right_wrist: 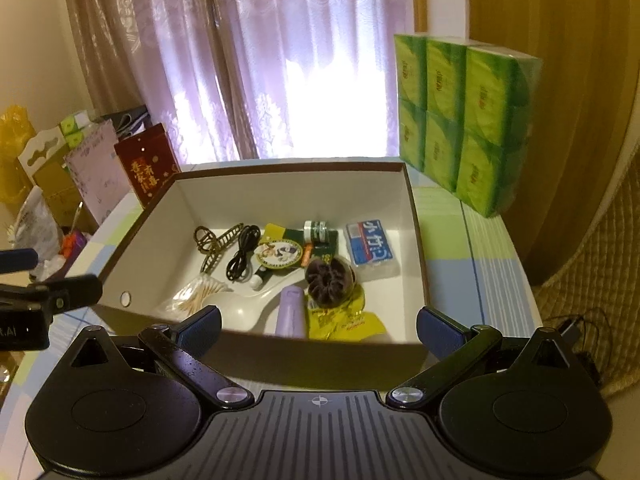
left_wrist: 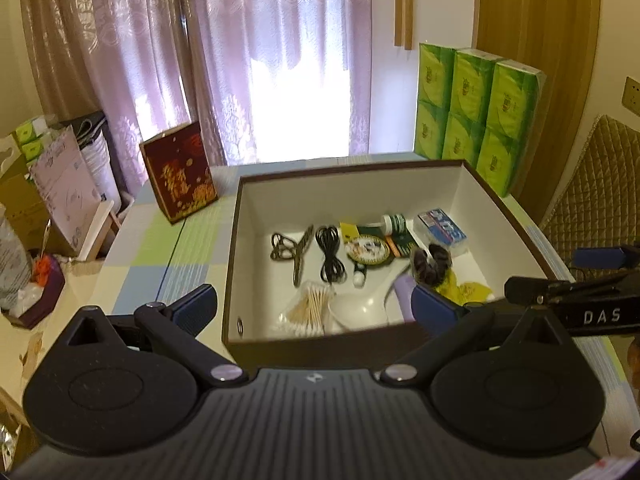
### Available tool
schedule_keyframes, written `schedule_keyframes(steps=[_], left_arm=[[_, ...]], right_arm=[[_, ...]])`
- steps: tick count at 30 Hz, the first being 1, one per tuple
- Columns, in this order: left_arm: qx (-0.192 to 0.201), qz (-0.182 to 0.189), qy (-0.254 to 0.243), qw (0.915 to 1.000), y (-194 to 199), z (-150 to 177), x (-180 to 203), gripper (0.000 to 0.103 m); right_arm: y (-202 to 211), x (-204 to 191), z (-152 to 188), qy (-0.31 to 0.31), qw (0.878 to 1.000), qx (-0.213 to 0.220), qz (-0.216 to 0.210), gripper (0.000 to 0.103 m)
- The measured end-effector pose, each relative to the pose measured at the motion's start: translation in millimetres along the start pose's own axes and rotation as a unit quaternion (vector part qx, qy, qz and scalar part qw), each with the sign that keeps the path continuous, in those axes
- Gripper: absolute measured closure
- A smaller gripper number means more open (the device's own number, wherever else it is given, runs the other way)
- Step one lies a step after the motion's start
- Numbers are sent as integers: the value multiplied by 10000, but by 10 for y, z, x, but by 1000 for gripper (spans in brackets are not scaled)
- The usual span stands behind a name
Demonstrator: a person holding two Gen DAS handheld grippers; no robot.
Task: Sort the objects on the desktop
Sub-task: 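Withdraw both grippers up and out of the box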
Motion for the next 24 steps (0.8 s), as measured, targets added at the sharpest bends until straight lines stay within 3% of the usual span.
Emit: schedule_keyframes(steps=[24], left_arm=[[-94,-229,251,9994,747,542,415,1]], right_arm=[[814,69,496,216,9994,174,-224,2]])
Point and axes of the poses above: each gripper's, at about its wrist camera, not at the fingertips, and y roughly against the way its jaws point, x to its right, z to its underside, the point moved 4 cm from there along -y, roughly the way its jaws point, and after that the axes turned 14 degrees about z, right-handed, at the moved point
